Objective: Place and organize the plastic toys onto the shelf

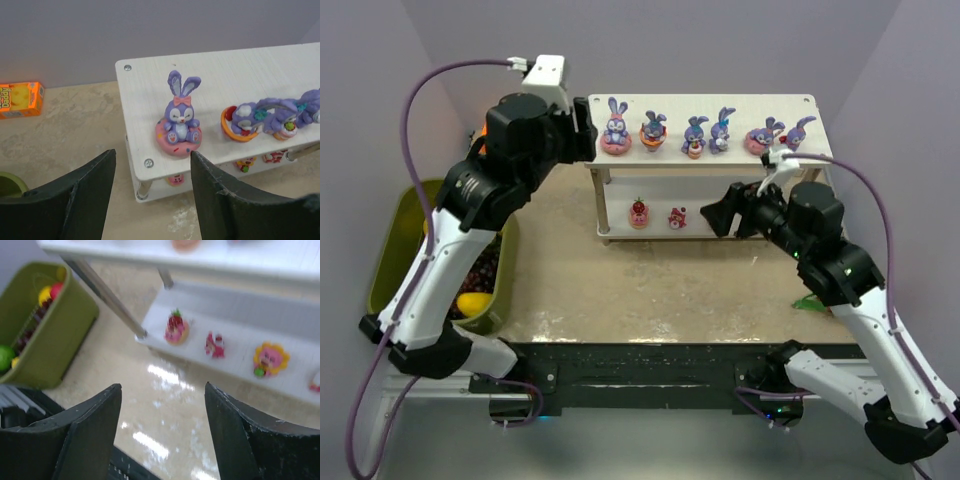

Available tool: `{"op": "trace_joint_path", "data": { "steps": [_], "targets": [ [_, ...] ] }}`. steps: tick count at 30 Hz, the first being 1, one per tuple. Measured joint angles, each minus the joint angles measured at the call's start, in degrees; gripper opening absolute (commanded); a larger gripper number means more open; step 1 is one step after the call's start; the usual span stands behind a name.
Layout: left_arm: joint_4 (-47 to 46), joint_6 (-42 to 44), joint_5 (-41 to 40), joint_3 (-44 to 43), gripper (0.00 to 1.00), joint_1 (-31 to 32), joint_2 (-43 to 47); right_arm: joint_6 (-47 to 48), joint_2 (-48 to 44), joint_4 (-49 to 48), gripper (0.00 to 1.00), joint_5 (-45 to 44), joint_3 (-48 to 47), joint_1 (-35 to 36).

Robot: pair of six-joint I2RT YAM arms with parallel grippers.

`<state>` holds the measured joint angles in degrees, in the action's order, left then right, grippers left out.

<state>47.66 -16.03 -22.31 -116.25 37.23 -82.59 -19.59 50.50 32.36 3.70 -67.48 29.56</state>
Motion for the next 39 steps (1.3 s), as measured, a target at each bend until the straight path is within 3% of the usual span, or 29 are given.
{"op": "trace_joint_path", "data": {
  "steps": [8, 17, 28, 39],
  "targets": [
    [-4.11, -3.19, 1.33, 29.99, 0.67, -0.09, 23.28, 5.84, 12.61, 0.26, 0.66, -5.84, -22.62, 0.0],
    [-4.79, -6.88, 1.64, 49.77, 0.68, -0.09, 37.86, 9.88, 22.49, 0.44, 0.58, -11.45, -27.32, -0.17],
    [-4.72, -8.48, 1.68, 56.17, 0.68, -0.09, 40.44, 12.46, 24.06, 0.39, 0.56, -16.7, -28.2, -1.25],
    [-4.76, -8.55, 1.68, 57.05, 0.68, -0.09, 39.6, 16.46, 24.85, -2.45, 0.61, -13.86, -27.67, -5.27]
  ]
}}
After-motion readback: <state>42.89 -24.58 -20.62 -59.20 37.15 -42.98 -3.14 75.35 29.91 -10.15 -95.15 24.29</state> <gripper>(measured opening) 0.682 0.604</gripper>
